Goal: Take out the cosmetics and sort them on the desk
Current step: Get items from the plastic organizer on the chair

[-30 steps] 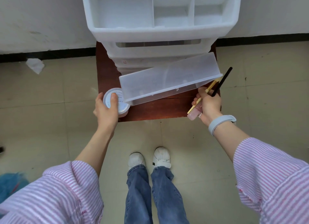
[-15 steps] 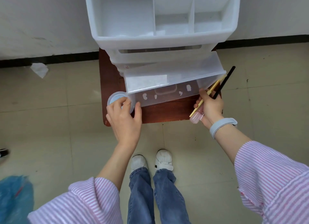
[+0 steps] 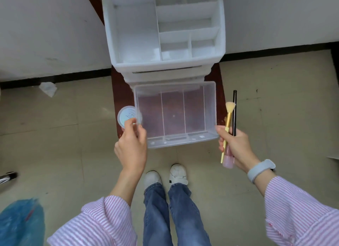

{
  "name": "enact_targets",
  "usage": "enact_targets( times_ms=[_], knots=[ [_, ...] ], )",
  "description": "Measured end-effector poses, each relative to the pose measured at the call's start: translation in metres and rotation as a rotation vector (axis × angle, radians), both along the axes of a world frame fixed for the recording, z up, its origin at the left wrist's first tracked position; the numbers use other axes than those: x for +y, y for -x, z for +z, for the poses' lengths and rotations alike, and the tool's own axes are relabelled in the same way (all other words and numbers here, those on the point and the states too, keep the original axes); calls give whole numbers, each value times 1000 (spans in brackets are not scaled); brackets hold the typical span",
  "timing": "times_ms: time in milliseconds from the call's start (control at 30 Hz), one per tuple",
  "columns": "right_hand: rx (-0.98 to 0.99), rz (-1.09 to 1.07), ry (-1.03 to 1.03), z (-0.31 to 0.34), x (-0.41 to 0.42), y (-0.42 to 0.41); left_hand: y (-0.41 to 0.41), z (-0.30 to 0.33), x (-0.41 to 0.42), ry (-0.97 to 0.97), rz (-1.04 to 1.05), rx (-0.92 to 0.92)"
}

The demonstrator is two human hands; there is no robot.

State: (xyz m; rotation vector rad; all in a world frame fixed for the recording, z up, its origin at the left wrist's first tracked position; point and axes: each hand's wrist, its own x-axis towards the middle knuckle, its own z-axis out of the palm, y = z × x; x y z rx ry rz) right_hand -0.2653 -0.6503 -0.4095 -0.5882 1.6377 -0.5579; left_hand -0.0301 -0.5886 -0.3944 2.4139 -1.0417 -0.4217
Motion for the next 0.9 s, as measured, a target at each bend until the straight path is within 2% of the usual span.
enact_targets(
  times_ms=[100, 200, 400, 900],
  knots=[
    [-57, -76, 46, 16, 1, -5, -13, 17, 2, -9, 48, 7],
    [-59, -178, 87, 28, 1, -16, -19, 32, -4, -7, 105, 89],
    [-87, -304, 107, 42, -1, -32, -22, 38, -25, -107, 70, 102],
    [17, -377, 81, 33, 5, -14, -20, 43, -23, -74, 147, 48]
  ],
)
